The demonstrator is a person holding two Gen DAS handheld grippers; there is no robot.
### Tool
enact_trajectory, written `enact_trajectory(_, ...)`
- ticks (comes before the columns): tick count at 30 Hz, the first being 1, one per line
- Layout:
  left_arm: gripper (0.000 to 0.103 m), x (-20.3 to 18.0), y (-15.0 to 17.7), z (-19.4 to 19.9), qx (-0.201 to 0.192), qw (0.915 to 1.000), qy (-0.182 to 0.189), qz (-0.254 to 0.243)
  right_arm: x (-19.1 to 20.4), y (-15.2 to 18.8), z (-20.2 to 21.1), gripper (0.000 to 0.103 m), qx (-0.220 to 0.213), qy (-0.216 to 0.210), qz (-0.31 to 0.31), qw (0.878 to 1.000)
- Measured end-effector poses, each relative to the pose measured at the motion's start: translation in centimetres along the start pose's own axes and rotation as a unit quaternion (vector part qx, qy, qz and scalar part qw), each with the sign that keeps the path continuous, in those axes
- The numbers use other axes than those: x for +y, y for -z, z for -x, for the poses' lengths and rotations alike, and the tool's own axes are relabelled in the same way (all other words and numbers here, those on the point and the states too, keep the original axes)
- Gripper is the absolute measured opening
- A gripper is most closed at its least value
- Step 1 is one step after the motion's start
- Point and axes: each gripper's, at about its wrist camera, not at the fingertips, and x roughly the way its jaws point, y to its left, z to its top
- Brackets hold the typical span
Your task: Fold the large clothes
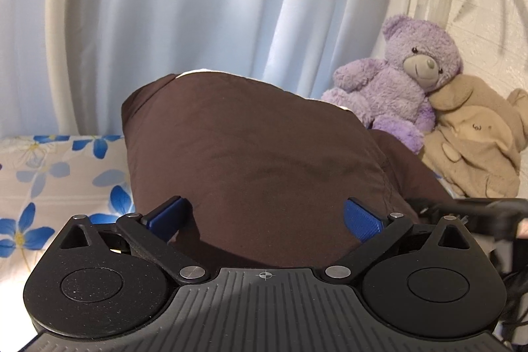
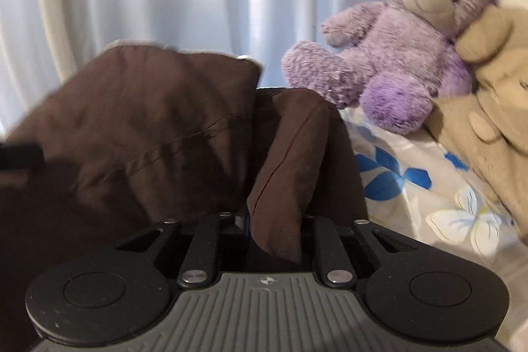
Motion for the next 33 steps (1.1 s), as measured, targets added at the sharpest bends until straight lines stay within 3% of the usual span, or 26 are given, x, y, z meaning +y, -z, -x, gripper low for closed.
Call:
enact_trajectory(3, 0.103, 0.7, -0.3, 0.0, 0.0, 0.9996, -0.004, 0.028, -0.3, -2.1, 3.7, 0.024, -0.025, -0.011, -0.061, 0.998)
enact_trajectory(7, 0.103, 1.4, -0.4, -0.2, 0.005, 0.999, -0.009, 0.044, 2.9, -5.0, 4.5, 0.026, -0.042, -0.032, -0.043, 0.998)
enact_trajectory(9, 0.103, 1.5, -0.4, -0.2, 0.005, 0.999, -0.004, 0.044, 3.8, -6.4, 4.0, 0.026, -0.035, 0.006, -0.034, 0.999)
enact_trajectory(13, 0.103, 0.9, -0.1, -0.3, 0.005, 0.9997, -0.006, 0.022, 4.0, -7.3, 5.3, 0.028, -0.086, 0.108, -0.004, 0.99)
enact_trajectory(14, 0.103, 0.8, -0.1, -0.3, 0.005, 0.9997, -0.008, 0.021, 3.8, -7.6, 5.5, 0.028, -0.092, 0.105, -0.01, 0.99)
enact_trajectory(17, 0.103, 0.8, -0.2, -0.4, 0.006, 0.9997, -0.007, 0.023, 3.8, -8.2, 4.6, 0.028, -0.088, -0.035, -0.029, 0.995)
enact_trajectory(19, 0.103, 0.8, -0.2, -0.4, 0.005, 0.9997, -0.006, 0.023, 4.8, -8.3, 2.7, 0.028, -0.084, -0.088, -0.013, 0.992)
enact_trajectory(23, 0.103, 0.9, -0.1, -0.4, 0.003, 0.9998, 0.001, 0.017, 6.5, -7.6, -0.8, 0.028, -0.08, -0.107, 0.03, 0.991)
enact_trajectory(25, 0.103, 1.3, -0.6, 0.1, -0.004, 0.9996, 0.013, 0.025, 6.0, -6.4, -2.5, 0.027, -0.064, -0.105, 0.018, 0.992)
enact_trajectory(29, 0.103, 2.9, -3.1, 0.4, -0.056, 0.9951, 0.005, 0.081, 4.1, -3.1, -3.4, 0.026, -0.079, -0.072, -0.012, 0.994)
enact_trajectory(33, 0.103, 3.0, -5.6, -3.5, -0.052, 0.9934, -0.013, 0.101, 3.0, -2.0, -4.2, 0.026, -0.077, -0.048, -0.044, 0.995)
